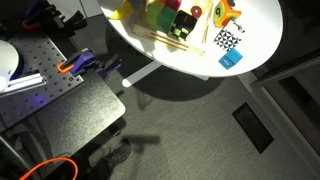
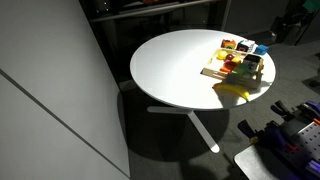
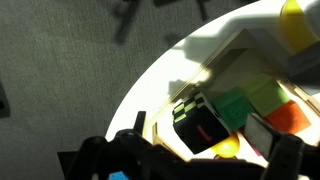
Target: Shift three objects from the tray to the table
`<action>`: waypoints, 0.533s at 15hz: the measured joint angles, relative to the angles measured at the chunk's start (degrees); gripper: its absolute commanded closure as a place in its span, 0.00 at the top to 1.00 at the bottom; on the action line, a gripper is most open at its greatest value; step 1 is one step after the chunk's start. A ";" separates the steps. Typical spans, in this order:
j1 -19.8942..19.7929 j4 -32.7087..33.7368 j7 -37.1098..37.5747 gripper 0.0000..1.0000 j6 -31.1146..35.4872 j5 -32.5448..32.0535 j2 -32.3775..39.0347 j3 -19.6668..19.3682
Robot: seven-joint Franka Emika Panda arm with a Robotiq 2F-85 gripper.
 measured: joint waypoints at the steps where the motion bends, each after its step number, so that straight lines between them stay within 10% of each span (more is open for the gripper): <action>1: 0.00 0.00 0.00 1.00 0.00 0.00 0.00 -0.01; 8: 0.00 0.65 -0.05 1.00 2.58 0.65 3.38 -0.01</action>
